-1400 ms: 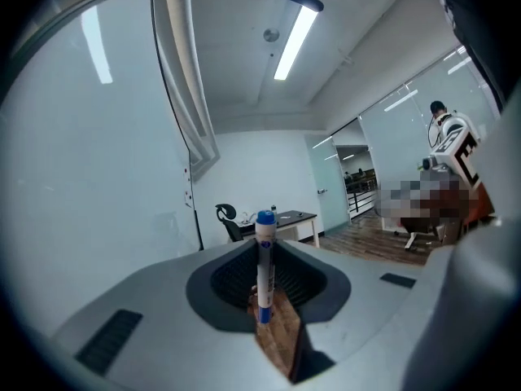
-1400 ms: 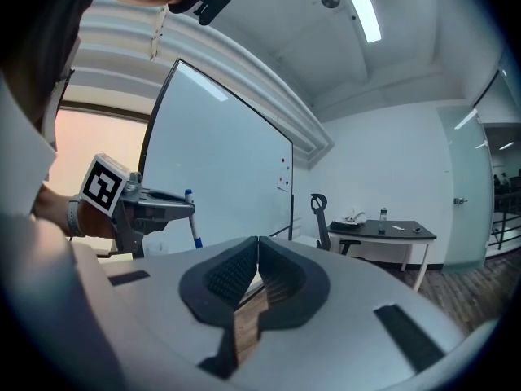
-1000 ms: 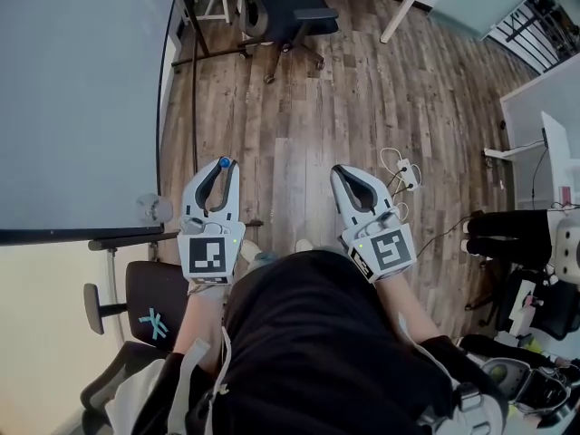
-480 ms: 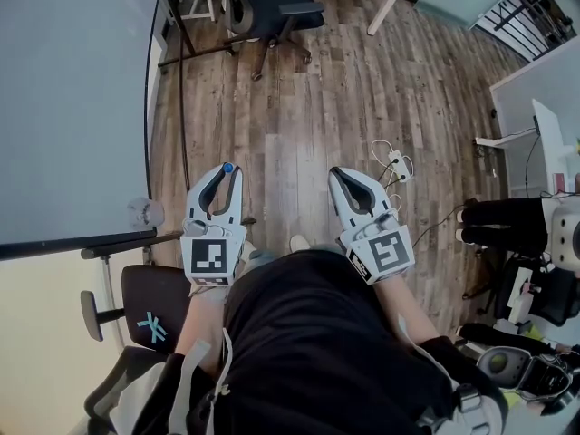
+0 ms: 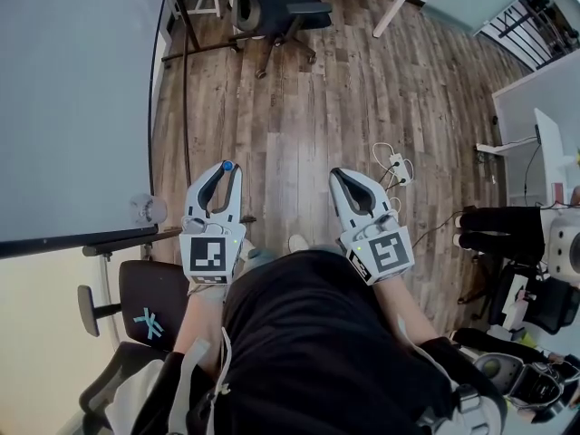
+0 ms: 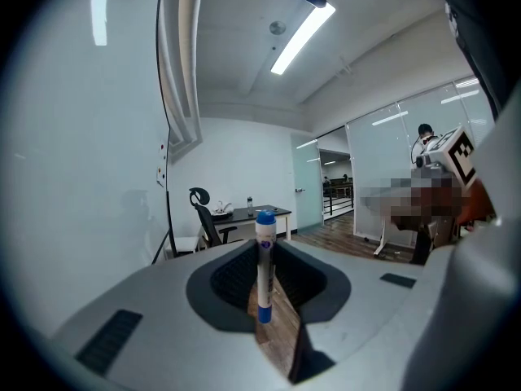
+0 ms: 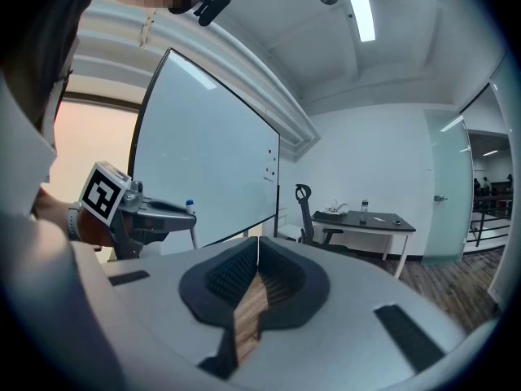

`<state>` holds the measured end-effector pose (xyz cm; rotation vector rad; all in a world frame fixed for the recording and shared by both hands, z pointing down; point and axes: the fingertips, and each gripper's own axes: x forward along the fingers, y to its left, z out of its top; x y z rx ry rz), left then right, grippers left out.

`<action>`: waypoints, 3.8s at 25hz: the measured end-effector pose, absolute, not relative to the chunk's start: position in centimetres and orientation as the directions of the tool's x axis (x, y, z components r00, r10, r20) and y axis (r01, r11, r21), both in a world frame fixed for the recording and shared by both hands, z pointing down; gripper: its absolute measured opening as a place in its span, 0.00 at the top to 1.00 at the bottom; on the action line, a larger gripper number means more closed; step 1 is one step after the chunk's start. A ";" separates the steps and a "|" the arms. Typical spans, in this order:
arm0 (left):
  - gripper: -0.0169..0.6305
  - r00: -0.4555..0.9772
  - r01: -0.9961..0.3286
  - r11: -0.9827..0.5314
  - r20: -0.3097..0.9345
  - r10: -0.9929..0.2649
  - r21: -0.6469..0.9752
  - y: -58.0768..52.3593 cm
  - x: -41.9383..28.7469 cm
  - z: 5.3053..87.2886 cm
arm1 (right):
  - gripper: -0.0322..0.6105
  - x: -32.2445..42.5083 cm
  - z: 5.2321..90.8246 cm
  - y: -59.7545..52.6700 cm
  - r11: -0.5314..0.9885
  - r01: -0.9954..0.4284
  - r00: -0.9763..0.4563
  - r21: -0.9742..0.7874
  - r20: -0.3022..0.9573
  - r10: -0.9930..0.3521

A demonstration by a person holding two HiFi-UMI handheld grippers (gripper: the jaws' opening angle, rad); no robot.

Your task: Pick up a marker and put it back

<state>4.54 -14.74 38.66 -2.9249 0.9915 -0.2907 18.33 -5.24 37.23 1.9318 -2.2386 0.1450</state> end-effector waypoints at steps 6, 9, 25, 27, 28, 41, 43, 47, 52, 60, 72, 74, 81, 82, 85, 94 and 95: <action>0.86 0.743 -0.642 -0.758 0.149 -0.652 -0.114 -16.1 2.9 37.7 | 0.93 17.4 36.9 -6.6 0.188 -0.981 -0.175 0.045 0.196 -0.965; 0.86 0.720 -0.669 -0.733 0.140 -0.680 -0.120 -16.7 1.6 37.3 | 0.93 16.6 36.9 -7.3 0.215 -0.976 -0.203 0.044 0.193 -0.960; 0.86 0.553 -0.810 -0.561 0.095 -0.827 -0.172 -18.3 -6.9 35.1 | 0.93 10.4 37.0 -11.6 0.394 -0.918 -0.382 0.038 0.170 -0.908; 0.86 0.528 -0.826 -0.535 0.088 -0.845 -0.177 -18.3 -7.9 34.7 | 0.93 9.6 37.0 -12.0 0.418 -0.908 -0.407 0.037 0.168 -0.898; 0.86 0.515 -0.834 -0.521 0.085 -0.853 -0.180 -18.3 -8.4 34.6 | 0.93 9.2 37.0 -12.2 0.431 -0.902 -0.420 0.036 0.166 -0.892; 0.86 0.344 -0.914 -0.355 0.087 -0.935 -0.198 -17.1 -15.2 34.9 | 0.93 3.7 37.2 -13.8 0.576 -0.816 -0.562 0.045 0.173 -0.809; 0.86 0.323 -0.921 -0.335 0.094 -0.942 -0.199 -16.7 -16.0 35.4 | 0.93 3.1 37.5 -13.8 0.591 -0.805 -0.575 0.045 0.181 -0.798; 0.86 0.289 -0.933 -0.305 0.105 -0.951 -0.190 -16.2 -17.4 36.4 | 0.93 2.1 38.1 -13.7 0.612 -0.789 -0.594 0.047 0.197 -0.780; 0.86 0.257 -0.945 -0.274 0.115 -0.960 -0.176 -16.1 -18.6 37.8 | 0.93 1.4 38.7 -13.7 0.627 -0.777 -0.605 0.048 0.218 -0.766; 0.86 0.245 -0.952 -0.265 0.135 -0.960 -0.153 -16.4 -19.1 39.8 | 0.93 1.3 39.7 -14.0 0.632 -0.773 -0.601 0.049 0.258 -0.756; 0.86 0.244 -0.956 -0.269 0.186 -0.952 -0.121 -16.7 -19.3 43.3 | 0.93 0.7 40.4 -14.1 0.636 -0.770 -0.597 0.054 0.290 -0.748; 0.86 0.243 -0.956 -0.268 0.195 -0.950 -0.117 -16.7 -19.4 43.9 | 0.93 0.7 40.6 -14.1 0.634 -0.771 -0.594 0.057 0.296 -0.748; 0.86 0.233 -0.959 -0.262 0.221 -0.947 -0.110 -17.0 -19.6 45.5 | 0.93 1.0 40.8 -14.1 0.628 -0.776 -0.586 0.059 0.304 -0.751; 0.86 0.233 -0.959 -0.262 0.223 -0.947 -0.110 -17.0 -19.5 45.7 | 0.93 1.0 40.8 -14.1 0.628 -0.776 -0.585 0.059 0.305 -0.752; 0.86 0.232 -0.959 -0.262 0.230 -0.945 -0.110 -17.1 -19.5 46.1 | 0.93 1.2 40.8 -14.0 0.625 -0.778 -0.582 0.059 0.306 -0.753; 0.86 0.227 -0.959 -0.262 0.257 -0.939 -0.109 -17.4 -19.4 47.3 | 0.93 1.7 40.8 -14.0 0.612 -0.789 -0.569 0.058 0.311 -0.762; 0.86 0.226 -0.959 -0.261 0.259 -0.939 -0.108 -17.4 -19.4 47.5 | 0.93 1.8 40.9 -13.9 0.611 -0.790 -0.567 0.058 0.311 -0.763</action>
